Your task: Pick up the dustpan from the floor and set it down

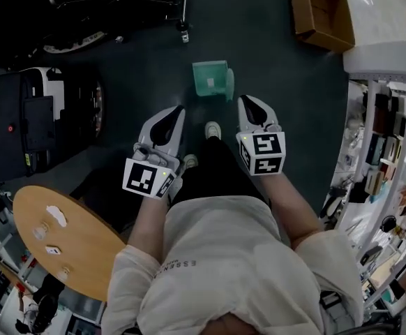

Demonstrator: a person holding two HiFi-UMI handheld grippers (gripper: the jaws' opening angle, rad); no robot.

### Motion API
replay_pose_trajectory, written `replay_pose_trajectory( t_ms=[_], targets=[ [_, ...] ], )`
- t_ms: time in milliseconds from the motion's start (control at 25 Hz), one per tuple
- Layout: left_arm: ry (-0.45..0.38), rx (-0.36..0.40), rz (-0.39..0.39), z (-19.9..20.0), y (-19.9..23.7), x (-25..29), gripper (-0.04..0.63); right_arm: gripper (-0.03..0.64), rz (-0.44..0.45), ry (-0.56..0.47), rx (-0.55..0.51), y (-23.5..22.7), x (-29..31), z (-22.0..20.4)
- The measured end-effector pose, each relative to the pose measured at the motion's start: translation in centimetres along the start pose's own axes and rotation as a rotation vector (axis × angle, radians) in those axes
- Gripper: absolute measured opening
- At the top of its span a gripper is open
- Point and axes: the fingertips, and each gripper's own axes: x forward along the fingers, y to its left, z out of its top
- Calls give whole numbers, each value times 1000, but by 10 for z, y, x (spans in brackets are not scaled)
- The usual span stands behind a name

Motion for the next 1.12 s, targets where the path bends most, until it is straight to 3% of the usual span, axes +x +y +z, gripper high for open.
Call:
replay_pose_trajectory(
  t_ms=[80,200,400,520,800,920,1120],
  targets=[
    [42,-16,15,-18,17,21,17,113,1,48,33,-7,36,-14],
    [80,-45,35,-44,35,43,17,172,7,119,102,-14,78,-41],
    [129,-129,76,-87,56,57,17,205,27,252,144,-30,127,-87],
    [168,-134,99,-111,74,64,17,207,30,297,148,-38,156,-107],
    [159,-189,185,-133,104,62,17,202,107,359,206,-26,196,-134],
    [174,-191,172,-136,98,64,17,90,111,380,223,-25,200,-136],
    [168,-182,143,-120,86,64,17,40,92,434,245,-31,184,-136]
  ],
)
